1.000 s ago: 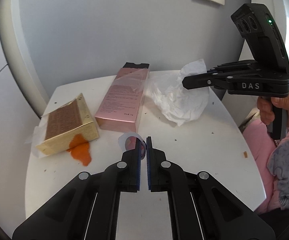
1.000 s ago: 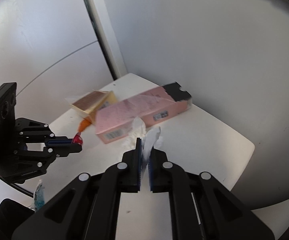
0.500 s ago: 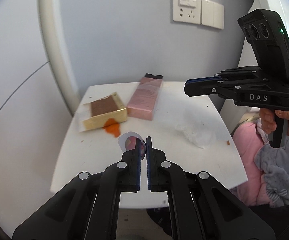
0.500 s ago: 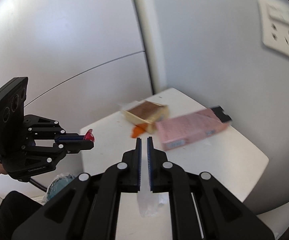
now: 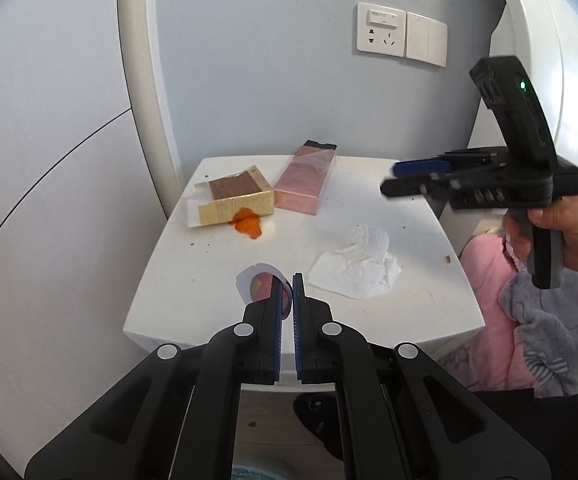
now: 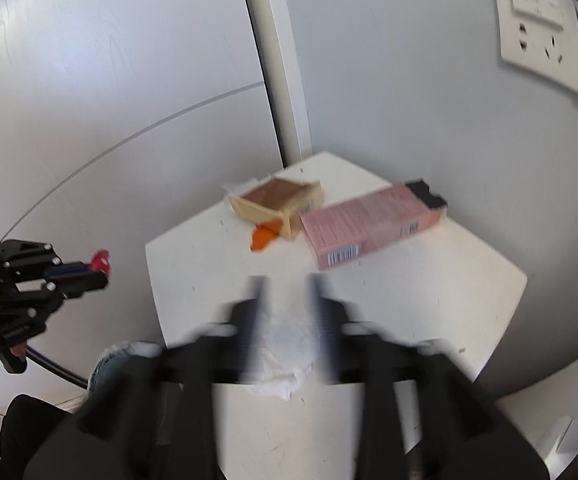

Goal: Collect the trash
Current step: 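Grasp the crumpled white tissue with the right gripper while the left gripper holds the cup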

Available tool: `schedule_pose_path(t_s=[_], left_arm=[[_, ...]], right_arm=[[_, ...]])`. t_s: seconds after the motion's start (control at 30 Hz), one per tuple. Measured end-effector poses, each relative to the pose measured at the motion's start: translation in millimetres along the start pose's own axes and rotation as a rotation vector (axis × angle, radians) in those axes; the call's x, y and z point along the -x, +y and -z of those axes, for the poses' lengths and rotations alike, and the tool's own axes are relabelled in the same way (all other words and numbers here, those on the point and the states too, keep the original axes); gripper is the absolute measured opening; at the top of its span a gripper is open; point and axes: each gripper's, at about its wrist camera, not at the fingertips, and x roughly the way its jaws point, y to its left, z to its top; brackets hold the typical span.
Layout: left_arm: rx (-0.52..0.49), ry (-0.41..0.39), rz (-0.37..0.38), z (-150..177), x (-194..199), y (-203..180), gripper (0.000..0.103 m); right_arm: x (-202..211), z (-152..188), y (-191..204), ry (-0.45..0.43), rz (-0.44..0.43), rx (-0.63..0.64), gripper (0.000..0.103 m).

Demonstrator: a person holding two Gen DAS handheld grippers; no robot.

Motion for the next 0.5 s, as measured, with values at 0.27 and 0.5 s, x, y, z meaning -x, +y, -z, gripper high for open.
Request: schedule_pose_path(t_s=[0.27, 0.5], left_arm=[[0.008, 0.012, 0.005, 4.8, -3.6, 1.3, 0.004], [0.016, 0.035, 0.008, 13.6, -8.5, 3.2, 0.004]], right_arm=[[-32.7, 26.5, 11.6, 0.072, 0.048, 0.045, 0.068], [-57.6, 39.5, 14.8, 0.114, 0.043, 0.059, 0.044]])
